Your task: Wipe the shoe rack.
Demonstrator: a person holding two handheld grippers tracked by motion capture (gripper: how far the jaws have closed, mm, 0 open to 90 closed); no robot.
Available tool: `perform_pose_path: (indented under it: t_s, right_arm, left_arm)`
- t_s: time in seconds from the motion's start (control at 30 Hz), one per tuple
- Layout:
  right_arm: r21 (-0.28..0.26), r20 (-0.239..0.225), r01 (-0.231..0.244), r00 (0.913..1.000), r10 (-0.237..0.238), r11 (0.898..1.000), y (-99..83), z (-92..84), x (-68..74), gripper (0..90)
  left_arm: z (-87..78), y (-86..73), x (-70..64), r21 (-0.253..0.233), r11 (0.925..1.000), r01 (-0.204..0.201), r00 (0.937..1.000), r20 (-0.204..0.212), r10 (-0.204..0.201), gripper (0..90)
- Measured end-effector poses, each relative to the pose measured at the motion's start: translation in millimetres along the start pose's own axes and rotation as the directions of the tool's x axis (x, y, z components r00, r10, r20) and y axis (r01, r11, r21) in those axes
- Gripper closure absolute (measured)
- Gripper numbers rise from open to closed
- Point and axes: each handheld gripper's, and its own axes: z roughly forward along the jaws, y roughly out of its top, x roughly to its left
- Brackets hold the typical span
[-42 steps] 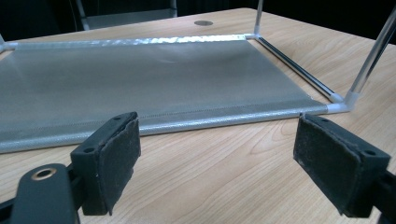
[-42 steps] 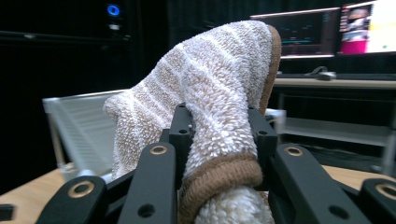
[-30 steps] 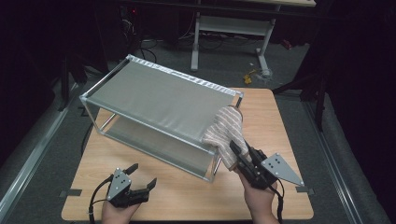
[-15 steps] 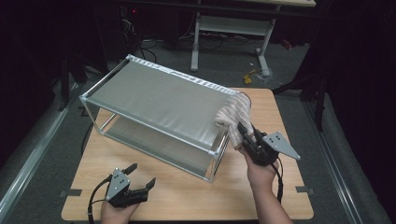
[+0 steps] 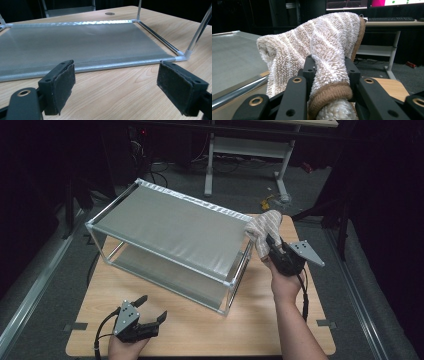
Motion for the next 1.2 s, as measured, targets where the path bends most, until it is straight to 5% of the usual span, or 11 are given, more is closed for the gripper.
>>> perform_pose_path:
  t_s: [0.33,0.53,1.2]
  right_arm:
    - [-0.030,-0.021,0.007,0.9998,-0.008,1.000,12.2,-1.3,4.7,71.0]
    - [-0.002,-0.038,0.008,0.9992,-0.008,1.000,7.1,0.4,8.1,71.0]
    - [-0.052,-0.200,0.021,0.9792,-0.031,0.998,-13.8,-61.7,51.7,71.0]
  left_arm:
    - [1.0,-0.4,-0.3,0.002,1.0000,0.001,1.0000,0.004,-0.001,15.6]
    - [0.5,-0.1,-0.1,0.000,1.0000,0.000,1.0000,0.006,0.000,15.7]
    - [2.0,1.0,-2.9,0.000,1.0000,-0.004,0.9999,0.012,0.004,15.7]
